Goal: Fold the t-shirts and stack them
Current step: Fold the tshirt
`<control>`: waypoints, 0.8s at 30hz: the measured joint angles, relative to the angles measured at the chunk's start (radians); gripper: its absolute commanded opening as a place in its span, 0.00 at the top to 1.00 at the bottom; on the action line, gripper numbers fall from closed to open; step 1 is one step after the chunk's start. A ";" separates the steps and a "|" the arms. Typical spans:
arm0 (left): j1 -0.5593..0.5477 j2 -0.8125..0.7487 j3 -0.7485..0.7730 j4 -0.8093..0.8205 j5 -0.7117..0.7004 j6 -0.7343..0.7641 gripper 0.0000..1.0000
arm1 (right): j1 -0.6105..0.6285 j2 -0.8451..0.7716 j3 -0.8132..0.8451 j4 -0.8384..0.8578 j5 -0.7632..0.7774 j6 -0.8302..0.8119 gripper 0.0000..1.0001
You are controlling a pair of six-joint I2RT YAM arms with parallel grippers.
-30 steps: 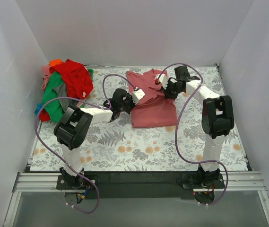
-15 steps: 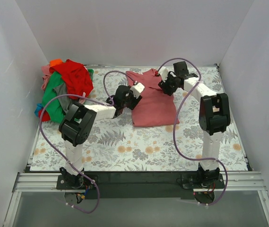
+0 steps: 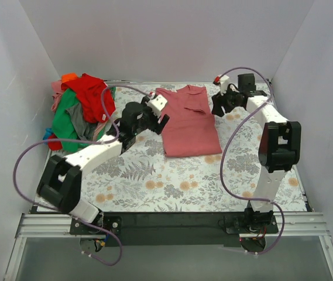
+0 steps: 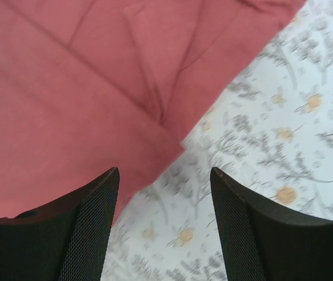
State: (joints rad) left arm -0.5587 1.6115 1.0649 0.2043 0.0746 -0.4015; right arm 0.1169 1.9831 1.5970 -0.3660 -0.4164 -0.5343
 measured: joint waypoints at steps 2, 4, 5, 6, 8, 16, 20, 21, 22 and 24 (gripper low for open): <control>-0.002 -0.140 -0.102 -0.019 0.103 0.038 0.27 | -0.046 -0.044 -0.050 -0.047 -0.124 -0.006 0.30; -0.009 -0.259 -0.211 -0.023 0.194 0.084 0.27 | -0.087 -0.079 -0.104 -0.095 -0.216 -0.009 0.30; -0.014 -0.303 -0.261 -0.032 0.233 0.103 0.27 | -0.101 -0.092 -0.134 -0.110 -0.251 -0.009 0.30; -0.018 -0.336 -0.303 -0.043 0.263 0.119 0.27 | -0.109 -0.102 -0.164 -0.113 -0.273 -0.010 0.30; -0.030 -0.366 -0.369 -0.057 0.315 0.142 0.27 | -0.114 -0.120 -0.236 -0.139 -0.303 -0.008 0.31; -0.097 -0.309 -0.451 -0.094 0.363 0.148 0.27 | -0.104 -0.126 -0.394 -0.185 -0.308 0.031 0.35; -0.115 -0.260 -0.452 -0.058 0.354 0.098 0.28 | -0.104 -0.126 -0.434 -0.177 -0.294 0.045 0.37; -0.118 -0.249 -0.456 -0.045 0.344 0.082 0.28 | -0.104 -0.126 -0.443 -0.177 -0.291 0.050 0.38; -0.118 -0.242 -0.464 -0.031 0.332 0.063 0.28 | -0.104 -0.126 -0.449 -0.177 -0.290 0.054 0.39; -0.118 -0.240 -0.484 -0.007 0.317 0.035 0.28 | -0.104 -0.126 -0.457 -0.175 -0.289 0.060 0.43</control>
State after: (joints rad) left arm -0.6765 1.3712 0.5804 0.1974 0.3912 -0.3668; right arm 0.0132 1.8576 1.1404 -0.5411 -0.7055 -0.4744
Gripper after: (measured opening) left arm 0.718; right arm 0.613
